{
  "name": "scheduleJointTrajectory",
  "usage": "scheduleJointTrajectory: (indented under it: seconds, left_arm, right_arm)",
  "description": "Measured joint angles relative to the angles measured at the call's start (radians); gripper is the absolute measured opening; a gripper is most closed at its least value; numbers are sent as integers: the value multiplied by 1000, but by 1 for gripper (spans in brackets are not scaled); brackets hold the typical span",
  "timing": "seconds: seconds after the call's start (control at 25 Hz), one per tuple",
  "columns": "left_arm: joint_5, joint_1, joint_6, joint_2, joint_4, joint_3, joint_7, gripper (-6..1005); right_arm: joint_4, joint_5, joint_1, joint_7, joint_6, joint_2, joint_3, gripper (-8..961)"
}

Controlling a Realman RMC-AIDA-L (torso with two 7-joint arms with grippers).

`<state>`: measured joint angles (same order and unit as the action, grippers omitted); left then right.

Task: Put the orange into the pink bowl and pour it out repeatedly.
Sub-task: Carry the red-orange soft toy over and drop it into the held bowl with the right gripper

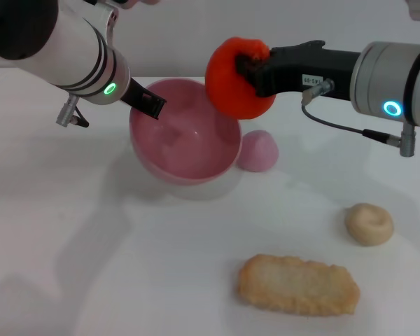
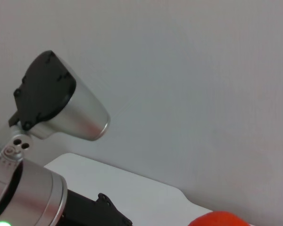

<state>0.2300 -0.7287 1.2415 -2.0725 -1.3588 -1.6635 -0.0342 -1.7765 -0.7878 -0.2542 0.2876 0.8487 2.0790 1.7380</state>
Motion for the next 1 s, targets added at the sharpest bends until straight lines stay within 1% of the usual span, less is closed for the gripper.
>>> scheduleJointTrajectory:
  seconds: [0.2, 0.36, 0.4, 0.52, 0.88, 1.0]
  left_arm:
    - [7, 3, -1, 2, -3, 1, 7, 64]
    - [27, 7, -3, 3, -11, 1, 25, 65]
    - [30, 7, -4, 3, -11, 1, 29, 65]
    - [37, 7, -4, 3, -12, 0, 38, 66]
    - [38, 9, -11, 3, -15, -1, 50, 68]
    - [38, 8, -16, 3, -22, -1, 51, 69]
  right_arm:
    - [47, -27, -17, -1, -33, -1, 10, 125]
    - [178, -122, -86, 9, -56, -4, -7, 139]
    - [178, -122, -86, 9, -56, -4, -7, 143]
    - [220, -144, -126, 14, -52, -6, -3, 153]
    - [190, -146, -118, 6, -35, -5, 8, 185]
    - [172, -146, -102, 2, -21, -5, 3, 273]
